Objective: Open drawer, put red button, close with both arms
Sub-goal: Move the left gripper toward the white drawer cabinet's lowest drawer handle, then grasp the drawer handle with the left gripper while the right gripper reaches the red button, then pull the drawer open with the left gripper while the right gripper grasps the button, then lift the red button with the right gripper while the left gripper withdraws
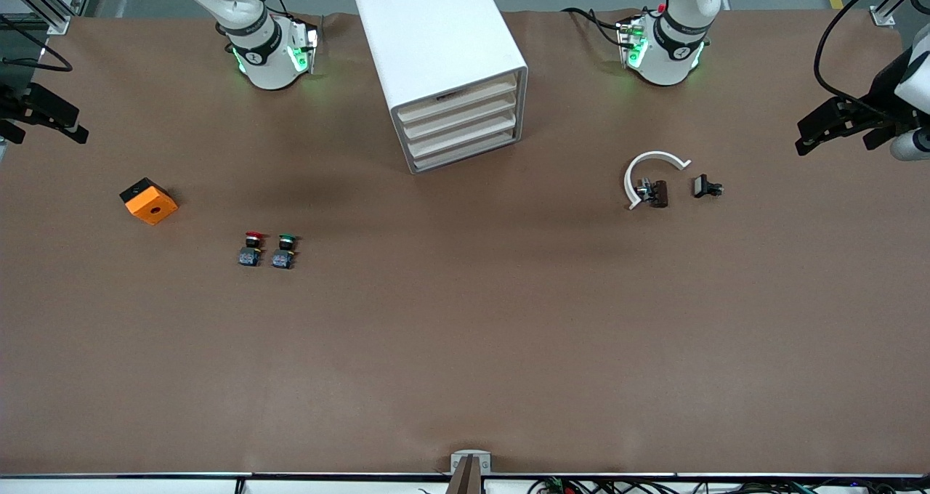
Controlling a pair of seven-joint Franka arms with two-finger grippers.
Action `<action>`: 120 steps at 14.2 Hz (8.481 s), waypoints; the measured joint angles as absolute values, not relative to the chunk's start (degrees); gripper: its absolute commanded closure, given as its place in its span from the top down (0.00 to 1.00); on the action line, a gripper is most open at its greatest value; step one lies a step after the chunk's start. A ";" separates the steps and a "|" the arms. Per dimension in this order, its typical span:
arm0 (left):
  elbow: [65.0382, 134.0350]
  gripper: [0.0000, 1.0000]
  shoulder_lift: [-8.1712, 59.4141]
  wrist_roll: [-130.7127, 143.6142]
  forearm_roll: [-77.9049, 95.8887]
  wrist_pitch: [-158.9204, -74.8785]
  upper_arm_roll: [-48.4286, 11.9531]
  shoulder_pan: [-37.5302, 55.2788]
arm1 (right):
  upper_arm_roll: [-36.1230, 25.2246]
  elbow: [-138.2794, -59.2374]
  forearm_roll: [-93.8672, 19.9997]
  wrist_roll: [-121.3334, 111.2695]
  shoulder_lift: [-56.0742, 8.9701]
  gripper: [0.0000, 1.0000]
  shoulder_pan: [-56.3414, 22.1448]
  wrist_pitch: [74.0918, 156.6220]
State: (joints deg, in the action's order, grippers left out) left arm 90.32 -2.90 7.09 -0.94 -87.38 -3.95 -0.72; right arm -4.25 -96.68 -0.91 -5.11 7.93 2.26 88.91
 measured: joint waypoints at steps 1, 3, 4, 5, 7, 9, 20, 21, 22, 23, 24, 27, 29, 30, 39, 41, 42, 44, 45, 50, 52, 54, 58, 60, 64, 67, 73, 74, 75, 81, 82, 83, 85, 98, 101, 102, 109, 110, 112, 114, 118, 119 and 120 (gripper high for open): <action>90.32 1.00 -2.90 7.08 -0.94 -87.28 -3.95 -0.72 | -4.25 -96.68 -0.91 -5.11 7.93 1.00 2.26 88.91; 90.32 1.00 -2.90 7.09 -0.94 -87.11 -3.95 -0.72 | -4.25 -96.68 -0.91 -5.11 7.93 1.00 2.26 88.90; 90.32 1.00 -2.90 7.09 -0.94 -87.09 -3.95 -0.72 | -4.25 -96.68 -0.91 -5.11 7.93 1.00 2.26 88.90; 90.32 1.00 -2.87 7.09 -0.94 -87.04 -3.96 -0.70 | -4.25 -96.68 -0.91 -5.11 7.93 1.00 2.26 88.90; 90.34 1.00 -2.15 7.08 -0.94 -86.77 -4.08 -0.62 | -4.25 -96.68 -0.91 -5.11 7.93 1.00 2.26 88.90; 90.34 1.00 0.00 7.08 -0.94 -86.71 -4.19 -0.58 | -4.25 -96.70 -0.91 -5.11 7.94 1.00 2.26 88.90; 90.01 1.00 13.85 24.41 3.49 -96.22 -5.03 9.72 | -4.21 -96.74 -0.91 -5.11 8.05 1.00 2.26 89.04; 89.99 1.00 15.29 27.36 3.79 -96.76 -5.06 11.17 | -4.20 -96.74 -0.91 -5.11 8.06 1.00 2.26 89.07; 89.97 1.00 16.80 30.35 4.77 -96.97 -5.09 12.51 | -4.19 -96.74 -0.91 -5.11 8.07 1.00 2.26 89.12; 89.96 1.00 18.45 33.43 6.19 -97.13 -5.10 13.73 | -4.18 -96.74 -0.91 -5.11 8.09 1.00 2.26 89.18; 89.94 1.00 20.13 36.78 7.28 -97.38 -5.13 14.90 | -4.19 -96.74 -0.91 -5.11 8.10 1.00 2.26 89.20; 89.52 1.00 24.59 49.71 8.93 -98.87 -5.21 19.00 | -4.16 -96.74 -0.91 -5.11 8.11 1.00 2.26 89.25; 88.67 1.00 26.63 60.15 9.79 -98.93 -5.28 22.34 | -4.08 -96.74 -0.91 -5.11 8.11 1.00 2.26 89.42; 88.14 1.00 27.43 65.57 10.08 -98.94 -5.30 24.03 | -4.03 -96.74 -0.91 -5.11 8.11 1.00 2.26 89.50; 87.32 1.00 34.40 100.09 29.77 -98.89 -5.28 27.29 | -3.95 -95.47 -0.89 -5.03 8.11 1.00 2.26 89.69; 87.35 1.00 36.85 104.22 37.06 -98.77 -5.31 28.07 | -4.21 -95.27 -0.89 -4.88 7.88 1.00 2.28 89.67; 87.35 1.00 38.38 105.29 41.28 -98.59 -5.31 28.32 | -4.34 -95.27 -0.89 -4.88 7.38 1.00 2.30 89.67; 87.37 1.00 41.21 107.28 46.59 -98.20 -5.32 28.74 | -4.24 -95.25 -0.89 -4.88 5.68 1.00 2.30 89.69; 87.34 1.00 42.49 109.33 47.64 -98.01 -5.37 29.11 | -4.17 -95.26 -0.91 -4.88 4.46 1.00 2.29 89.75; 87.04 1.00 45.14 120.16 48.89 -95.94 -5.59 33.92 | -4.27 -93.87 -0.93 -5.05 -5.47 1.00 2.32 91.13; 86.83 0.98 45.13 121.91 50.31 -93.16 -5.56 34.22 | -4.23 -92.60 -0.93 -5.15 -7.57 1.00 2.31 91.30; 86.77 0.95 45.14 123.26 51.55 -91.02 -5.42 33.93 | -4.07 -93.43 -0.97 -4.21 -8.13 1.00 2.21 93.37; 86.78 0.81 45.50 125.23 53.28 -87.53 -5.38 33.84 | -3.52 -102.09 -1.11 2.45 -8.71 1.00 0.89 104.60; 86.79 0.65 45.69 125.61 53.53 -85.91 -5.40 33.88 | -3.37 -107.03 -1.12 5.76 -9.06 1.00 -0.75 111.74; 86.80 0.54 45.96 126.12 53.64 -84.48 -5.49 34.53 | -3.32 -117.74 -1.12 7.64 -10.81 1.00 -2.99 129.06; 86.84 0.40 46.32 126.74 53.66 -83.67 -5.53 34.97 | -3.41 -120.49 -1.12 7.74 -15.67 1.00 -3.15 136.74; 86.64 0.02 47.07 129.23 54.34 -82.63 -5.50 35.69 | -3.60 -125.42 -1.12 7.79 -21.59 1.00 -2.91 149.91; 86.64 0.02 47.07 129.34 54.34 -82.63 -5.36 35.66 | -3.57 -125.79 -1.12 7.79 -21.70 1.00 -2.94 150.04; 86.63 0.02 47.07 129.35 54.35 -82.63 -5.25 35.55 | -3.54 -125.98 -1.12 7.79 -21.69 1.00 -3.02 150.01; 86.14 0.02 47.10 129.36 54.37 -82.80 -4.89 31.73 | -3.42 -126.95 -1.11 7.79 -21.71 1.00 -3.72 150.00; 85.84 0.03 47.19 129.36 54.37 -82.84 -4.77 31.22 | -3.41 -127.11 -1.11 7.80 -21.73 1.00 -3.72 150.00; 85.37 0.03 47.37 129.36 54.37 -82.84 -4.53 30.99 | -3.41 -127.25 -1.11 7.80 -21.78 1.00 -3.72 150.00; 84.22 0.03 47.74 129.18 54.37 -82.80 -3.83 30.97 | -3.41 -127.34 -1.11 7.80 -22.19 1.00 -3.73 150.00; 80.82 0.61 48.33 123.88 54.36 -84.30 -1.38 27.85 | -3.39 -127.33 -1.11 7.81 -23.78 0.18 -4.47 150.30; 80.73 1.00 48.59 119.91 54.36 -85.85 -0.49 27.49 | -3.40 -127.35 -1.12 7.98 -23.80 0.00 -4.47 150.29; 80.39 1.00 48.64 118.97 54.32 -86.01 -0.05 27.39 | -3.40 -127.34 -1.12 8.19 -23.80 0.00 -4.48 150.27; 71.40 1.00 48.47 118.12 52.97 -86.28 5.52 27.01 | -2.87 -119.54 -1.86 19.05 -18.18 0.00 -7.23 130.33; 70.53 1.00 48.30 117.33 52.75 -86.26 6.97 26.92 | -2.74 -117.42 -2.63 22.79 -16.49 0.00 -9.01 126.13; 68.67 1.00 47.71 114.83 52.07 -86.42 10.09 26.96 | -2.54 -113.12 -4.99 31.47 -13.91 0.00 -13.71 118.84; 67.53 1.00 46.14 112.65 51.47 -86.45 13.27 26.91 | -2.39 -109.07 -7.11 40.08 -12.60 0.00 -18.39 113.43; 67.28 1.00 41.03 103.56 47.21 -86.44 16.00 26.19 | -2.26 -105.07 -9.08 54.14 -11.54 0.00 -26.86 110.64; 67.29 1.00 39.97 101.33 44.72 -86.44 16.03 26.03 | -2.23 -104.98 -9.39 57.30 -11.39 0.00 -29.07 110.64; 67.30 1.00 39.14 98.69 42.38 -86.44 16.04 25.94 | -2.21 -104.92 -9.63 60.52 -11.31 0.00 -31.33 110.70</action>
